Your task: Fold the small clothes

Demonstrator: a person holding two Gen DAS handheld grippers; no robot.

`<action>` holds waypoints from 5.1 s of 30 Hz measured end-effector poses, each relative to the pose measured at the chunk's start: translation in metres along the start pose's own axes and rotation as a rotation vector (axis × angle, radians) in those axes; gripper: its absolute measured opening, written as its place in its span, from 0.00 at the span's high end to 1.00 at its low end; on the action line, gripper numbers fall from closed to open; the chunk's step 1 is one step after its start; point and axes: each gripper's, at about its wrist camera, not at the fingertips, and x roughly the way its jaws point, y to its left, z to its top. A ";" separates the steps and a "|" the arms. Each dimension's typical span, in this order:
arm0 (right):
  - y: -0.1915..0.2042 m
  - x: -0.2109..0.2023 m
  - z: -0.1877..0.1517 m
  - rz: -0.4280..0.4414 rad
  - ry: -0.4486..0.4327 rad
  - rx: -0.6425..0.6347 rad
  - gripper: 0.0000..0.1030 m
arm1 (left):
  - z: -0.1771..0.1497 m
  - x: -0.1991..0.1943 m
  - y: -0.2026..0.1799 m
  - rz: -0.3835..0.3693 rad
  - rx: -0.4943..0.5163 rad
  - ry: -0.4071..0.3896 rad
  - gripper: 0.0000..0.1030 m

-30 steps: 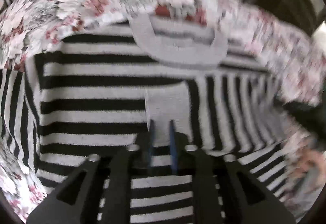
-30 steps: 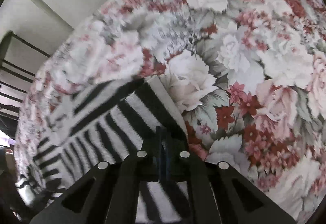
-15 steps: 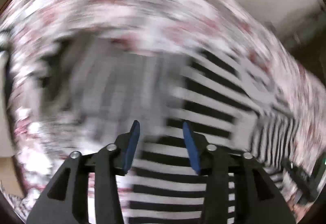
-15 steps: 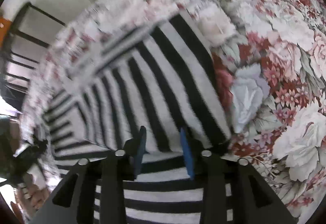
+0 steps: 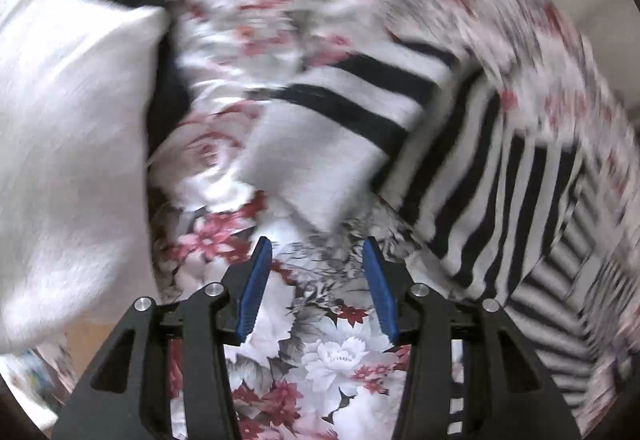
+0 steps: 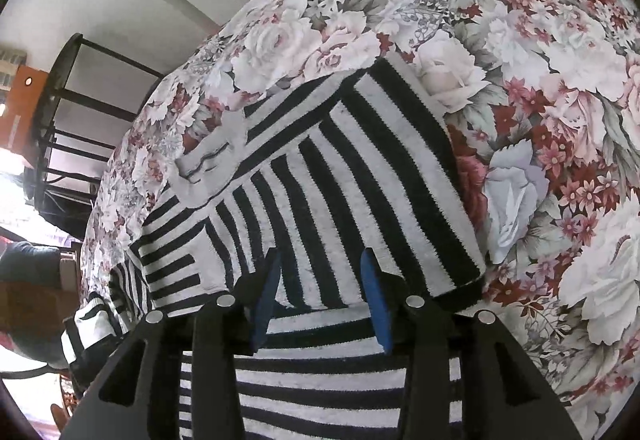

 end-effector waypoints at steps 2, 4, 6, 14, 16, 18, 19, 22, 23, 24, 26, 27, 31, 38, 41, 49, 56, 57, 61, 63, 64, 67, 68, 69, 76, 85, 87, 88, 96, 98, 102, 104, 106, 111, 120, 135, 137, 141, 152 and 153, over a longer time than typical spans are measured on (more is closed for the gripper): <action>-0.002 0.000 0.000 -0.001 0.003 0.003 0.59 | 0.005 0.002 -0.024 0.195 0.114 -0.076 0.53; -0.003 0.000 0.000 -0.001 0.001 0.009 0.59 | 0.015 0.005 -0.032 0.342 0.165 -0.153 0.52; -0.004 -0.001 0.001 -0.001 -0.008 0.011 0.59 | 0.027 0.010 -0.024 0.326 0.130 -0.153 0.68; 0.001 -0.008 0.002 0.018 -0.029 0.009 0.59 | 0.032 -0.068 -0.005 -0.038 0.085 -0.207 0.95; 0.003 -0.007 0.001 0.022 -0.027 0.004 0.59 | 0.026 -0.082 -0.013 -0.148 0.106 -0.172 0.95; 0.005 -0.008 0.001 0.024 -0.027 0.000 0.59 | 0.014 -0.089 -0.032 -0.274 0.127 -0.102 0.95; 0.005 -0.009 0.001 0.025 -0.028 -0.002 0.59 | 0.011 -0.091 -0.043 -0.335 0.141 -0.067 0.95; 0.005 -0.011 0.002 0.027 -0.036 -0.002 0.59 | -0.008 -0.095 -0.091 -0.409 0.223 -0.028 0.95; 0.005 -0.012 0.001 0.026 -0.038 -0.002 0.59 | -0.018 -0.096 -0.108 -0.432 0.247 -0.018 0.95; 0.005 -0.011 0.001 0.025 -0.037 -0.003 0.59 | -0.027 -0.095 -0.123 -0.460 0.268 -0.005 0.95; 0.007 -0.007 -0.001 0.027 -0.026 -0.012 0.59 | -0.048 -0.089 -0.163 -0.541 0.307 0.035 0.95; 0.009 -0.004 -0.002 0.028 -0.016 -0.019 0.59 | -0.056 -0.086 -0.173 -0.555 0.324 0.047 0.94; 0.022 0.009 -0.011 0.055 0.025 -0.074 0.59 | -0.088 -0.065 -0.212 -0.564 0.385 0.134 0.66; 0.060 0.044 -0.040 0.183 0.134 -0.186 0.58 | -0.075 -0.082 -0.147 -0.492 0.325 -0.004 0.29; 0.080 0.075 -0.065 0.258 0.235 -0.176 0.57 | -0.060 -0.067 -0.104 -0.298 0.232 -0.083 0.28; 0.129 0.144 -0.109 0.323 0.282 -0.035 0.48 | -0.043 -0.035 -0.071 -0.311 0.070 0.034 0.30; 0.130 0.147 -0.103 0.356 0.253 0.031 0.95 | -0.039 -0.047 -0.069 -0.252 0.087 -0.035 0.30; 0.128 0.138 -0.100 0.346 0.228 0.008 0.95 | -0.039 -0.047 -0.071 -0.245 0.089 -0.040 0.30; 0.128 0.078 -0.063 0.304 0.107 -0.148 0.95 | -0.040 -0.054 -0.082 -0.253 0.109 -0.071 0.30; 0.119 0.039 -0.034 0.256 0.027 -0.210 0.95 | -0.041 -0.059 -0.089 -0.262 0.120 -0.089 0.30; 0.115 0.030 -0.025 0.230 0.000 -0.231 0.95 | -0.040 -0.061 -0.097 -0.267 0.127 -0.099 0.29; 0.092 0.004 0.001 0.107 -0.081 -0.308 0.95 | -0.039 -0.061 -0.122 -0.283 0.148 -0.112 0.28; 0.082 0.004 0.006 0.092 -0.082 -0.306 0.95 | -0.040 -0.059 -0.133 -0.287 0.165 -0.110 0.28; 0.068 0.007 0.010 0.086 -0.076 -0.278 0.95 | -0.042 -0.056 -0.144 -0.280 0.186 -0.107 0.28; 0.026 0.023 0.022 0.036 -0.016 -0.173 0.95 | -0.059 -0.033 -0.201 -0.110 0.365 -0.155 0.28; -0.005 0.056 0.016 -0.067 0.075 -0.106 0.94 | -0.042 0.028 -0.203 0.076 0.332 -0.087 0.07; -0.005 0.053 0.018 -0.057 0.078 -0.088 0.94 | -0.037 0.029 -0.197 0.035 0.282 -0.062 0.08; -0.005 0.047 0.018 -0.054 0.066 -0.074 0.93 | -0.036 0.022 -0.193 0.013 0.265 -0.064 0.14; 0.037 0.029 0.019 -0.015 -0.044 -0.198 0.91 | -0.031 -0.007 -0.208 -0.036 0.349 -0.165 0.21; 0.037 0.055 0.014 -0.073 0.016 -0.243 0.91 | -0.026 0.016 -0.211 0.055 0.358 -0.141 0.14; 0.025 0.076 0.015 -0.096 0.041 -0.233 1.00 | -0.006 0.044 -0.199 0.011 0.263 -0.051 0.04; 0.030 0.067 0.017 -0.094 0.023 -0.223 1.00 | 0.000 0.034 -0.193 -0.019 0.226 -0.055 0.10; 0.039 0.058 0.015 -0.098 -0.015 -0.259 0.95 | 0.004 0.010 -0.195 -0.042 0.252 -0.135 0.15; 0.053 0.059 0.014 -0.109 -0.038 -0.330 0.95 | 0.009 0.013 -0.213 0.080 0.324 -0.209 0.12; 0.051 0.062 0.016 -0.118 -0.031 -0.306 0.94 | 0.014 0.012 -0.210 0.072 0.325 -0.233 0.06; 0.039 0.019 -0.047 -0.141 0.038 -0.287 0.70 | -0.056 0.017 -0.175 0.083 0.396 -0.061 0.04; 0.034 0.009 -0.059 -0.137 0.062 -0.290 0.67 | -0.068 0.011 -0.162 0.072 0.422 -0.042 0.04; 0.021 0.015 -0.091 -0.183 0.185 -0.344 0.52 | -0.098 0.025 -0.150 0.112 0.486 0.059 0.04; 0.003 -0.050 -0.126 -0.140 0.092 -0.342 0.46 | -0.136 -0.005 -0.092 0.071 0.444 0.060 0.04; -0.004 -0.056 -0.128 -0.137 0.096 -0.320 0.46 | -0.138 -0.007 -0.076 0.058 0.428 0.069 0.04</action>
